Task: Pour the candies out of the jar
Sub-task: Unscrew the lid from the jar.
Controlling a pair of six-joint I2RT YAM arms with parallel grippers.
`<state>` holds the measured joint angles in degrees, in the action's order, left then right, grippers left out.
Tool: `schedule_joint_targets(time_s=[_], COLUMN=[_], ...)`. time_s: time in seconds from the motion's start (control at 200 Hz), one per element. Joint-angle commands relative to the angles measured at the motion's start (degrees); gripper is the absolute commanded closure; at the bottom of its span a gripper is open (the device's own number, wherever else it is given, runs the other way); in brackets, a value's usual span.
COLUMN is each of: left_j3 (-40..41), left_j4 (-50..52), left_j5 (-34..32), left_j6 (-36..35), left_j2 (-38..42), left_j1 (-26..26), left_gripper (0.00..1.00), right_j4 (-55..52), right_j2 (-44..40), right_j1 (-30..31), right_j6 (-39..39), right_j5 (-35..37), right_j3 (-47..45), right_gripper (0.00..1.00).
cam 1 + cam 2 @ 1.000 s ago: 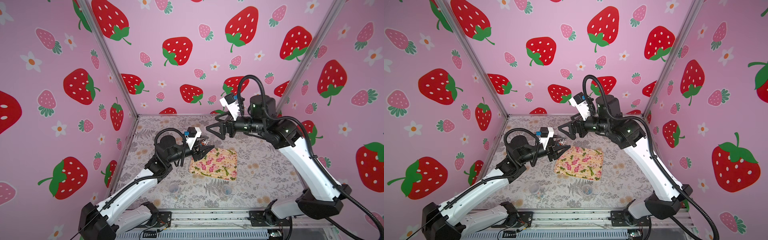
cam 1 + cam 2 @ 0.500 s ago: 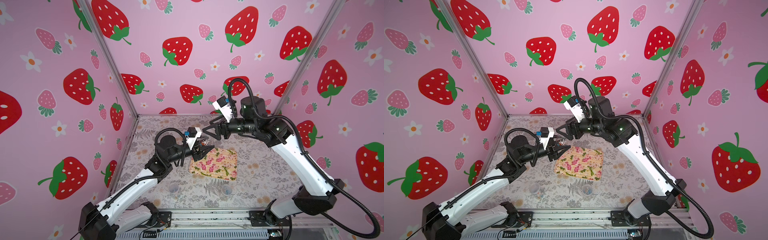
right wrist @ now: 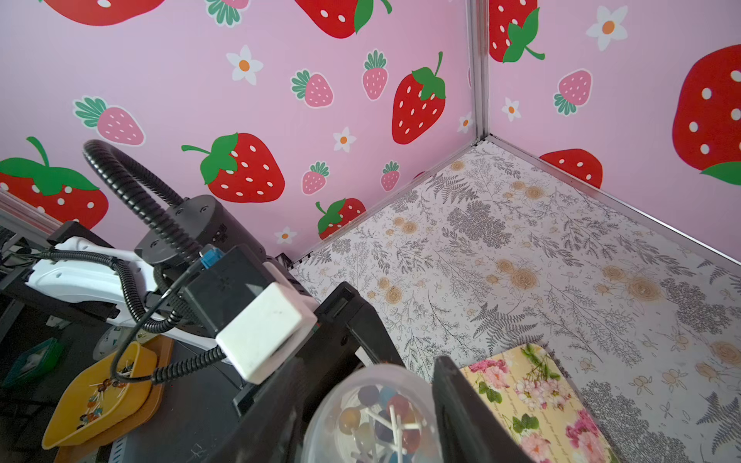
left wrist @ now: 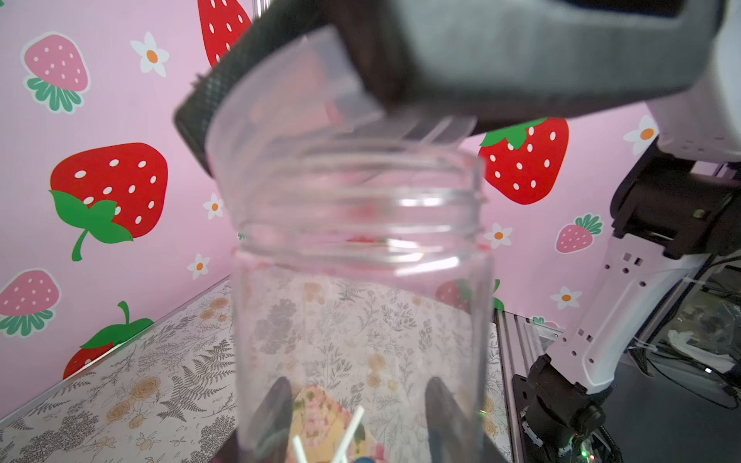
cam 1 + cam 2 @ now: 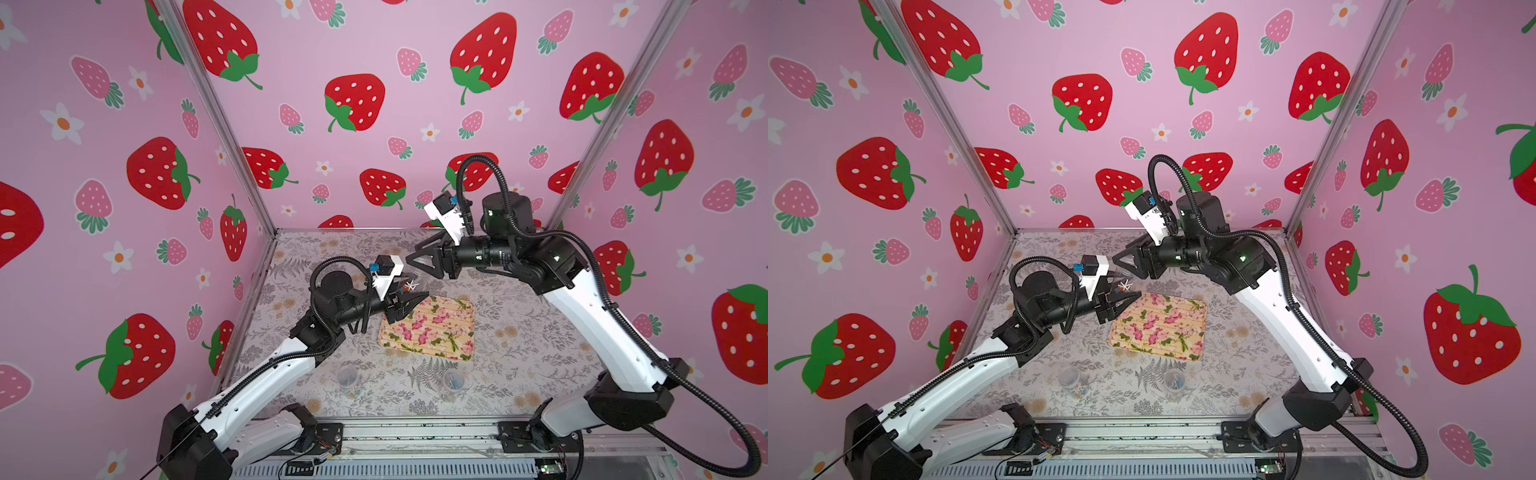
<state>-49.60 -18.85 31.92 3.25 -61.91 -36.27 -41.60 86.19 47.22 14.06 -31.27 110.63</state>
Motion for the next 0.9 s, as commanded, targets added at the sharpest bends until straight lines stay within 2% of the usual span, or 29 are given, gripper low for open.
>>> schedule_joint_targets(time_s=[0.0, 0.895], left_j3=[-0.2, 0.7], left_j4=[-2.1, -4.3], left_j5=[0.2, -0.6], left_j6=[-0.5, 0.5], left_j2=[1.2, 1.2], left_j1=[-0.1, -0.1], left_gripper=[0.53, 0.53], right_j4=[0.0, 1.2], right_j2=[0.5, 0.3], right_j1=[0.2, 0.5], right_j6=[-0.5, -0.4], right_j5=[-1.9, -3.0], right_j3=[1.7, 3.5], right_gripper=[0.46, 0.46])
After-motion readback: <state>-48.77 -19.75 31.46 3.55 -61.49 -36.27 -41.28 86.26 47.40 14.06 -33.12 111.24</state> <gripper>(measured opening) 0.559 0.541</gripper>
